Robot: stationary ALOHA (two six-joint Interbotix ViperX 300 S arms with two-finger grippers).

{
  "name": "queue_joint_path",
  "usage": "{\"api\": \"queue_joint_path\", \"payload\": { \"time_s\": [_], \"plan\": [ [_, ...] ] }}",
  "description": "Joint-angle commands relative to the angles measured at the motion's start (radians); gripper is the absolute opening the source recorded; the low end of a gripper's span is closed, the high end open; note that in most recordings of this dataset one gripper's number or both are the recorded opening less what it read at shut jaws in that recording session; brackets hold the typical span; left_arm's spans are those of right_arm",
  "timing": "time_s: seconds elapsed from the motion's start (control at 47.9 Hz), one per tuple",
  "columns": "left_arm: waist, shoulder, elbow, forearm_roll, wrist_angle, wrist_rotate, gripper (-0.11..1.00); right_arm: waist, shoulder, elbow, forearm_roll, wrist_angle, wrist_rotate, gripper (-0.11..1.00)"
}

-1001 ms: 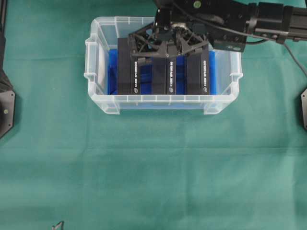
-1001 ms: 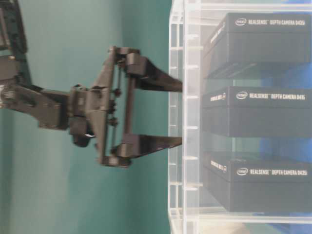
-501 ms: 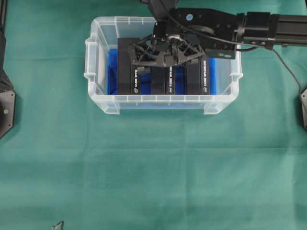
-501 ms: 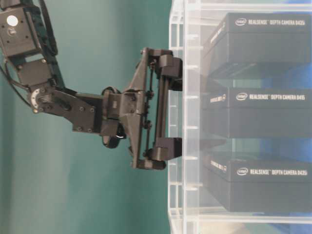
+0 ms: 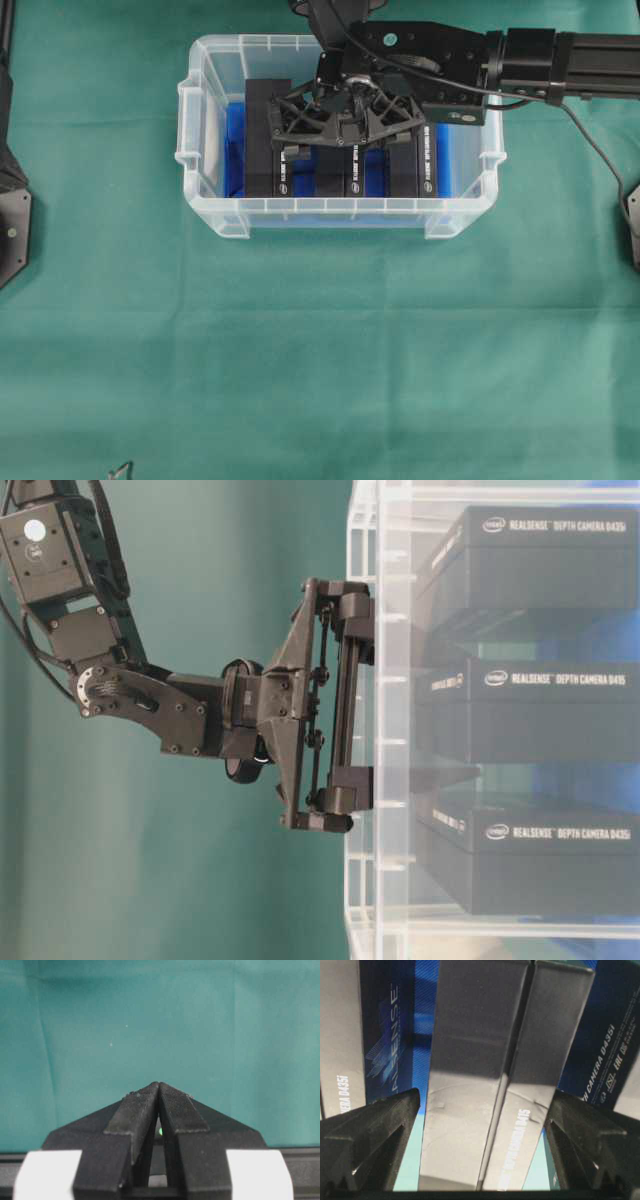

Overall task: Take the box out of the case with the right arm.
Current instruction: 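Close the right gripper on the middle box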

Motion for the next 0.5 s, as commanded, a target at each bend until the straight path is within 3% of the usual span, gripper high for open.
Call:
{"api": "queue_joint_path", "payload": {
  "time_s": [0.0, 0.188, 0.334, 0.396, 0.48],
  "plan": [
    [0.003, 0.002, -0.026, 0.002, -0.005, 0.0, 0.02, 0.003, -0.021, -0.009, 0.003, -0.005, 0.003, 0.93],
    [0.003, 0.002, -0.026, 0.002, -0.005, 0.0, 0.02, 0.003, -0.021, -0.009, 0.009, -0.003, 0.005, 0.93],
    [0.003, 0.002, -0.026, 0.002, -0.005, 0.0, 0.02, 0.003, -0.02, -0.009, 0.044, 0.003, 0.006, 0.9],
    [0.003, 0.002, -0.026, 0.002, -0.005, 0.0, 0.02, 0.003, -0.017, -0.011, 0.049, 0.008, 0.009, 0.85],
    [0.003, 0.002, -0.026, 0.002, -0.005, 0.002, 0.02, 0.003, -0.015, -0.011, 0.041, 0.006, 0.031, 0.68]
  ]
}}
